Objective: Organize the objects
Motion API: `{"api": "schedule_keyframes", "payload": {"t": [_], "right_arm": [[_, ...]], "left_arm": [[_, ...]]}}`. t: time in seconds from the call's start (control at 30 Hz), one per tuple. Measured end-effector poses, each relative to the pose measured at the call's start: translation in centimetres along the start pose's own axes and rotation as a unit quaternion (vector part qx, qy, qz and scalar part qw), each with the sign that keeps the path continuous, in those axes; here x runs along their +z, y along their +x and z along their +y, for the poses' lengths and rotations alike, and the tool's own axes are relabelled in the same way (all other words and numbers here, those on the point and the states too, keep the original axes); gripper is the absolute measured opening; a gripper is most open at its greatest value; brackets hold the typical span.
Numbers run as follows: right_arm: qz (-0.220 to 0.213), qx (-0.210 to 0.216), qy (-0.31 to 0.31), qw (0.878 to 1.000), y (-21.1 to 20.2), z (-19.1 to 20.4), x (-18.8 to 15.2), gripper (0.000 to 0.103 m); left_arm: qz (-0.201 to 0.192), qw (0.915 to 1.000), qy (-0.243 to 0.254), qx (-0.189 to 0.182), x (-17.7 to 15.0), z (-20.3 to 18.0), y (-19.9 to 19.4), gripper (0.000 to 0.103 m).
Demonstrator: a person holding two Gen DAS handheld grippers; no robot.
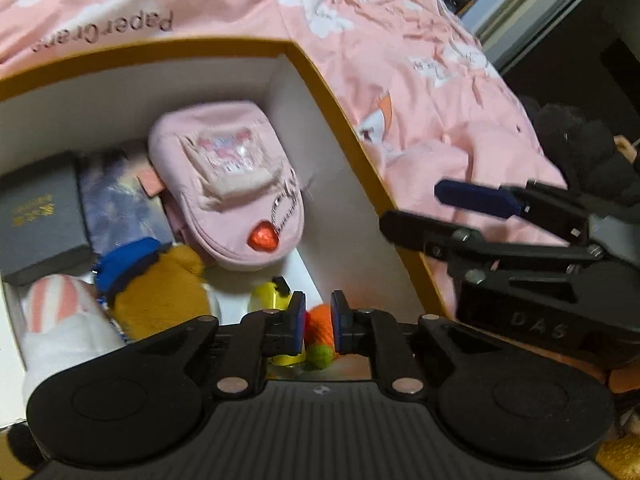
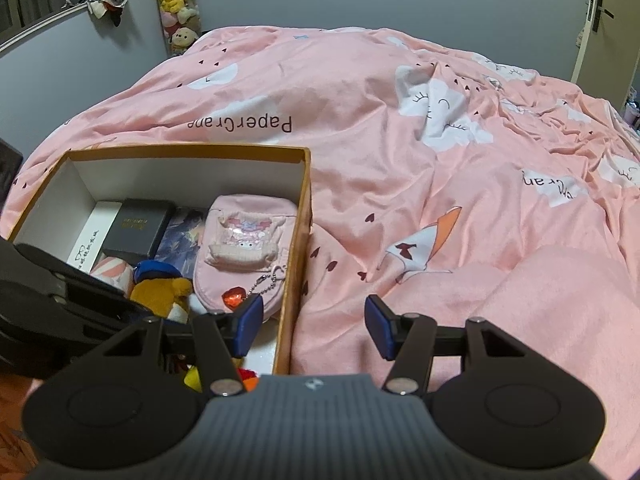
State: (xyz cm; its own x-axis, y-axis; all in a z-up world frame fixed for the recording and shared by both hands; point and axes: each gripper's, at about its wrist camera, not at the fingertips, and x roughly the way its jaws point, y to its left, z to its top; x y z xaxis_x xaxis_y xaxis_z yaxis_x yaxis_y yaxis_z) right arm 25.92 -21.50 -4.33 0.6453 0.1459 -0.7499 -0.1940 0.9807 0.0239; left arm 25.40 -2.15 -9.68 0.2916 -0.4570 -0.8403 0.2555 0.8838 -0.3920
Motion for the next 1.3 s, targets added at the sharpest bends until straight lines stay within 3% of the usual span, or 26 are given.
{"api": "schedule_keyframes", "payload": {"t": [0.1, 0.3, 0.57, 0.8, 0.9, 1.0, 1.17, 1.3], "right_arm": [[0.001, 0.002, 0.003, 1.0, 0.0, -0.1, -0.1, 0.058], [0.001, 0.005, 0.001, 1.0, 0.0, 0.0, -0.1, 0.058], [0.002, 0.005, 0.0, 1.0, -0.1, 0.2, -0.3, 0.058], [-0.002, 0.017, 0.002, 1.0, -1.0, 0.6, -0.1, 0.058], [-0.023, 0.027, 0.003, 0.999, -2.8, 1.1, 0.2, 0.058], [-0.048, 0.049, 0.012, 0.998, -5.0, 1.8, 0.4, 0.059], [-0.09, 0.07, 0.02, 0.993, -8.5, 3.3, 0.1, 0.062], [-0.124, 0.069, 0.004, 0.99, -11.1, 5.1, -0.4, 0.07]], "left_arm": [[0.013, 0.9998, -0.007, 0.015, 0.0, 0.3, 0.6, 0.009], [0.016, 0.997, 0.0, 0.076, 0.2, 1.1, -0.1, 0.008], [0.022, 0.9969, -0.002, 0.076, 0.1, 1.2, 0.6, 0.008], [-0.058, 0.9959, 0.016, 0.068, -0.5, -0.3, -4.0, 0.01], [-0.122, 0.9874, 0.031, 0.096, -1.4, -1.4, -7.9, 0.01], [-0.19, 0.9733, 0.036, 0.123, -2.8, -2.6, -11.6, 0.018], [-0.271, 0.9455, 0.03, 0.178, -5.2, -3.8, -16.0, 0.029], [-0.307, 0.9278, 0.011, 0.211, -7.4, -4.3, -18.1, 0.043]]}}
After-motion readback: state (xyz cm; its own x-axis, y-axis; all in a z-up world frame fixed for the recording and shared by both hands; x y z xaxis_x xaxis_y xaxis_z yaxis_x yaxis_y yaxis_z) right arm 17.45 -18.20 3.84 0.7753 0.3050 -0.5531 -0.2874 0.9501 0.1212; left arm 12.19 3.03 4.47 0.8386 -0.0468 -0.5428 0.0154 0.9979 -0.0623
